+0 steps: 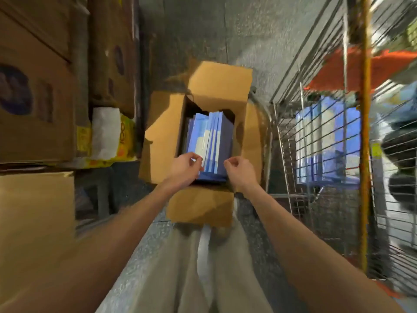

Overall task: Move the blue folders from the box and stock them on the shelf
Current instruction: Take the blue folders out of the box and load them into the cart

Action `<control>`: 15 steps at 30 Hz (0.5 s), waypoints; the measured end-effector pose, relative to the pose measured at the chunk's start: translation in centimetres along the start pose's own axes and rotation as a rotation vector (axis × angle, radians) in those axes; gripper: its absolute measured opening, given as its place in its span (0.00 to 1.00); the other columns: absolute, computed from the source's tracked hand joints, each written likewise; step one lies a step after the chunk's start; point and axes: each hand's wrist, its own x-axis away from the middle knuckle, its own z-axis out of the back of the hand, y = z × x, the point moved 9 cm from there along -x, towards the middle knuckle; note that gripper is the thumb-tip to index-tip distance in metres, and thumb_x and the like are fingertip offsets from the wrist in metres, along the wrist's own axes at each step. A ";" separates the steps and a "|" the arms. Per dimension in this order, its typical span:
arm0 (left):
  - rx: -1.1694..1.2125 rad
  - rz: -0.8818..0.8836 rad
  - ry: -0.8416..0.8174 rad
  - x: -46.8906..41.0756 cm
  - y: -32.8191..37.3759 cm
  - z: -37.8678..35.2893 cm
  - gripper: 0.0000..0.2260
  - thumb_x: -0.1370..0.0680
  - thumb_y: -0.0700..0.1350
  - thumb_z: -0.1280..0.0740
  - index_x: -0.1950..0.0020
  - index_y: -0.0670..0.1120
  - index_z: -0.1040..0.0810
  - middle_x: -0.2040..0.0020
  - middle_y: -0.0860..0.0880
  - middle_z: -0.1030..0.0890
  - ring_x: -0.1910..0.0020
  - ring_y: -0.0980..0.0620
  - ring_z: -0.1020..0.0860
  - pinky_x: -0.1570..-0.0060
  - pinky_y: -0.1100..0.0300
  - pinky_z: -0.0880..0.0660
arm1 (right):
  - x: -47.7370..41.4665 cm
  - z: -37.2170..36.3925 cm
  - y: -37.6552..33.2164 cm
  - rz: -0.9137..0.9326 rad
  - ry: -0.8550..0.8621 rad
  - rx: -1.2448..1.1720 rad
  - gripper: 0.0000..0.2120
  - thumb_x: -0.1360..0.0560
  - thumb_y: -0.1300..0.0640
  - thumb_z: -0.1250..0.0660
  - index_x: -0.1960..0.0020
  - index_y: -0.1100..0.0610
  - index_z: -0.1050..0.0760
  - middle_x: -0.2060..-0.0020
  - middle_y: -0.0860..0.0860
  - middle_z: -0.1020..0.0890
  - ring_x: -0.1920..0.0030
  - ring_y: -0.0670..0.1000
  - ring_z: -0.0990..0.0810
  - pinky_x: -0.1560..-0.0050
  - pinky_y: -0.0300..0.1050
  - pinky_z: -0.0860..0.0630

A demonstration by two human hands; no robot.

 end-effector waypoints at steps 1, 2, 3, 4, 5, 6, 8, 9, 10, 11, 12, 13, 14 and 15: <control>0.002 0.025 0.002 -1.5 -1.2 -0.5 0.09 0.17 0.49 0.37 0.45 0.46 0.21 0.59 0.51 0.15 0.66 0.49 0.16 0.61 0.53 0.18 | -1.9 -1.0 0.9 -0.019 -0.005 0.005 0.16 0.19 0.54 0.38 0.42 0.67 0.23 0.46 0.60 0.19 0.44 0.61 0.21 0.40 0.60 0.25; 0.013 0.043 0.005 -2.7 -2.1 -0.9 0.08 0.17 0.48 0.37 0.46 0.46 0.21 0.59 0.51 0.15 0.67 0.49 0.16 0.63 0.55 0.18 | -3.3 -1.9 1.6 -0.042 -0.013 0.014 0.16 0.19 0.55 0.38 0.43 0.67 0.23 0.47 0.60 0.18 0.45 0.61 0.21 0.40 0.60 0.25; 0.031 0.059 0.014 -3.9 -2.9 -1.2 0.07 0.17 0.48 0.37 0.47 0.46 0.21 0.59 0.51 0.15 0.68 0.51 0.16 0.65 0.58 0.19 | -4.9 -2.9 2.4 -0.064 -0.027 0.018 0.14 0.19 0.54 0.38 0.44 0.64 0.23 0.48 0.58 0.18 0.45 0.60 0.20 0.40 0.59 0.24; 0.052 0.077 0.028 -5.0 -4.1 -1.5 0.07 0.17 0.47 0.37 0.47 0.45 0.21 0.59 0.51 0.15 0.71 0.53 0.18 0.69 0.62 0.22 | -6.6 -4.0 3.4 -0.088 -0.044 0.027 0.12 0.20 0.53 0.38 0.45 0.61 0.24 0.49 0.56 0.19 0.45 0.59 0.20 0.40 0.59 0.24; 0.079 0.108 0.034 -5.8 -5.1 -2.0 0.07 0.17 0.46 0.37 0.46 0.45 0.22 0.58 0.50 0.16 0.72 0.55 0.19 0.72 0.66 0.25 | -8.1 -4.8 4.3 -0.106 -0.048 0.023 0.12 0.20 0.52 0.38 0.47 0.60 0.24 0.51 0.55 0.19 0.46 0.57 0.20 0.40 0.60 0.24; 0.115 0.139 0.047 -6.8 -6.1 -2.4 0.07 0.17 0.46 0.37 0.46 0.45 0.22 0.57 0.49 0.15 0.72 0.55 0.19 0.74 0.68 0.28 | -9.6 -5.5 5.3 -0.121 -0.054 0.017 0.13 0.20 0.51 0.38 0.47 0.61 0.24 0.53 0.54 0.20 0.48 0.56 0.21 0.40 0.61 0.24; 0.167 0.186 0.066 -9.1 -8.5 -3.8 0.08 0.17 0.47 0.37 0.45 0.45 0.22 0.55 0.47 0.15 0.71 0.55 0.19 0.75 0.70 0.30 | -13.0 -7.0 7.3 -0.132 -0.053 0.017 0.18 0.20 0.48 0.37 0.41 0.62 0.24 0.48 0.54 0.20 0.45 0.55 0.22 0.38 0.58 0.25; 0.184 0.212 0.069 -10.4 -10.1 -4.8 0.09 0.17 0.47 0.37 0.44 0.44 0.22 0.55 0.46 0.15 0.70 0.56 0.19 0.75 0.70 0.30 | -15.0 -7.9 8.7 -0.143 -0.049 0.033 0.20 0.20 0.46 0.37 0.38 0.60 0.25 0.44 0.54 0.20 0.42 0.56 0.22 0.38 0.54 0.26; 0.199 0.224 0.076 -11.5 -11.2 -5.7 0.09 0.17 0.47 0.37 0.43 0.43 0.22 0.54 0.45 0.15 0.69 0.56 0.19 0.75 0.70 0.30 | -16.6 -8.5 9.6 -0.146 -0.050 0.054 0.21 0.20 0.44 0.36 0.37 0.59 0.26 0.43 0.54 0.21 0.41 0.55 0.23 0.40 0.50 0.27; 0.208 0.237 0.081 -12.3 -12.0 -6.4 0.10 0.17 0.47 0.37 0.42 0.43 0.22 0.53 0.44 0.15 0.69 0.58 0.19 0.75 0.70 0.29 | -17.9 -9.3 10.4 -0.141 -0.056 0.061 0.21 0.21 0.41 0.36 0.39 0.58 0.25 0.46 0.53 0.21 0.45 0.54 0.23 0.45 0.48 0.28; 0.213 0.246 0.087 -13.2 -12.8 -7.1 0.10 0.17 0.46 0.36 0.42 0.42 0.21 0.53 0.44 0.15 0.68 0.58 0.19 0.75 0.71 0.29 | -19.2 -10.0 11.0 -0.136 -0.052 0.065 0.19 0.22 0.39 0.35 0.45 0.55 0.25 0.51 0.51 0.23 0.51 0.52 0.24 0.50 0.46 0.30; 0.220 0.254 0.089 -14.4 -13.7 -7.9 0.10 0.17 0.46 0.36 0.42 0.42 0.21 0.53 0.44 0.15 0.69 0.59 0.19 0.75 0.71 0.29 | -20.9 -10.7 11.8 -0.130 -0.036 0.054 0.19 0.23 0.38 0.34 0.48 0.54 0.26 0.54 0.50 0.23 0.54 0.51 0.24 0.53 0.45 0.33; 0.227 0.259 0.092 -15.5 -14.4 -8.5 0.10 0.17 0.46 0.37 0.42 0.41 0.21 0.53 0.44 0.15 0.69 0.58 0.19 0.75 0.70 0.28 | -22.3 -11.4 12.6 -0.145 -0.030 0.040 0.21 0.24 0.37 0.33 0.47 0.54 0.26 0.52 0.51 0.22 0.52 0.52 0.23 0.53 0.43 0.33; 0.231 0.264 0.091 -16.3 -15.0 -8.9 0.10 0.17 0.46 0.37 0.41 0.41 0.21 0.53 0.43 0.15 0.68 0.57 0.19 0.74 0.70 0.28 | -23.6 -12.1 13.1 -0.150 -0.025 0.001 0.27 0.26 0.35 0.32 0.40 0.56 0.26 0.45 0.53 0.21 0.45 0.53 0.22 0.50 0.42 0.31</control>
